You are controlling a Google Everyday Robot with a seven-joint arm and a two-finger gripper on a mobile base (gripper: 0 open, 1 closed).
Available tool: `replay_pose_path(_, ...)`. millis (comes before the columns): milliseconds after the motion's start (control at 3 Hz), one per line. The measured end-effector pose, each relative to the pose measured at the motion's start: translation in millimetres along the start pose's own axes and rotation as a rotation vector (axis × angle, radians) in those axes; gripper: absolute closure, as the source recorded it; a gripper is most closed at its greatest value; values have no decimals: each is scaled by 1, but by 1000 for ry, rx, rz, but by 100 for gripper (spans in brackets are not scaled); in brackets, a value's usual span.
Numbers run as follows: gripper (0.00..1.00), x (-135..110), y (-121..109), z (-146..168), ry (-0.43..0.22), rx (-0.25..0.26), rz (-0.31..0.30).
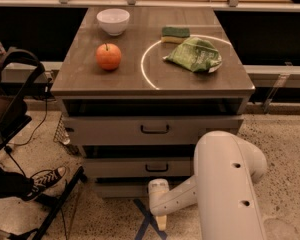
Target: Open bottom drawer
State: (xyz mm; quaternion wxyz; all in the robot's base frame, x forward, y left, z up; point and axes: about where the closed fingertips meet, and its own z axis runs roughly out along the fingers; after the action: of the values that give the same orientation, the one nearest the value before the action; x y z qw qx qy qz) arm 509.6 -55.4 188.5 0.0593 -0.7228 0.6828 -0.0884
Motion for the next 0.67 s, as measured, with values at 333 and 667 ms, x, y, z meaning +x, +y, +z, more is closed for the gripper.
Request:
replay_pose_path(333,0,2,-1,6,-18,-12,1)
replay_pose_path(667,0,0,-5,21,-42,-35,2)
